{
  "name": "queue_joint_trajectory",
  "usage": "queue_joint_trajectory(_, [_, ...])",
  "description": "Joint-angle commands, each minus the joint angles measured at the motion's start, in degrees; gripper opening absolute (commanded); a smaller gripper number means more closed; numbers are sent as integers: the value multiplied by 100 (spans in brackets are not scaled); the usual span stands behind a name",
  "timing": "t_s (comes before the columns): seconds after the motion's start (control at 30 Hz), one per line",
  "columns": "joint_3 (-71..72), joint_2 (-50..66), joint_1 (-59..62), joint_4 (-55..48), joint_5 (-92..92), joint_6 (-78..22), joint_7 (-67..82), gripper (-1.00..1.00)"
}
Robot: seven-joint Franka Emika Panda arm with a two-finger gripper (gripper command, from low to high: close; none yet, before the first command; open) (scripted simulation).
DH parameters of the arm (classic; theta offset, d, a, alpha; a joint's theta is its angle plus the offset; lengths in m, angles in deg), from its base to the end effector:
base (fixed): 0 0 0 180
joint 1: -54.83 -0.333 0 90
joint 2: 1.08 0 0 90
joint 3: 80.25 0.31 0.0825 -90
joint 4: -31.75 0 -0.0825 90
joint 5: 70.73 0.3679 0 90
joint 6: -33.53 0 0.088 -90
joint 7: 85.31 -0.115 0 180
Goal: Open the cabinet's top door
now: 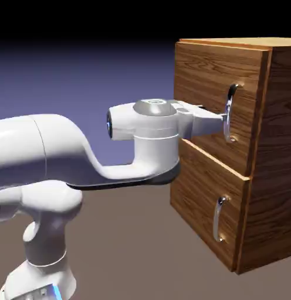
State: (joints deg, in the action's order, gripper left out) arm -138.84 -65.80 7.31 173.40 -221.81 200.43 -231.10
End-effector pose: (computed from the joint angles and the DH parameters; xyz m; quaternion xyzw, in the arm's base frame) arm 0.3593 -0.1116 0.5245 -0.6594 0.2555 -0.6468 0.2856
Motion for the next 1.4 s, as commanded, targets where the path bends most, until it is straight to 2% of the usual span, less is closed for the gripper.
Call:
queue_joint_trajectory(0.0, [0,0,0,0,0,0,0,0])
queue_joint_trajectory(0.17, [-492,289,-1023,-671,-219,-294,-72,0])
queue_joint_trajectory(0.2, [-492,289,-1024,-671,-219,-294,-72,-100])
queue_joint_trajectory(0.5, [825,61,637,805,669,-1289,-69,-100])
queue_joint_trajectory(0.83, [2887,-810,2293,2379,2697,-2459,354,-100])
queue_joint_trajectory(1.07, [4340,-1533,2698,3030,4400,-3271,775,-100])
queue_joint_trajectory(1.37, [6208,-2020,2518,3314,6465,-4477,1094,-100])
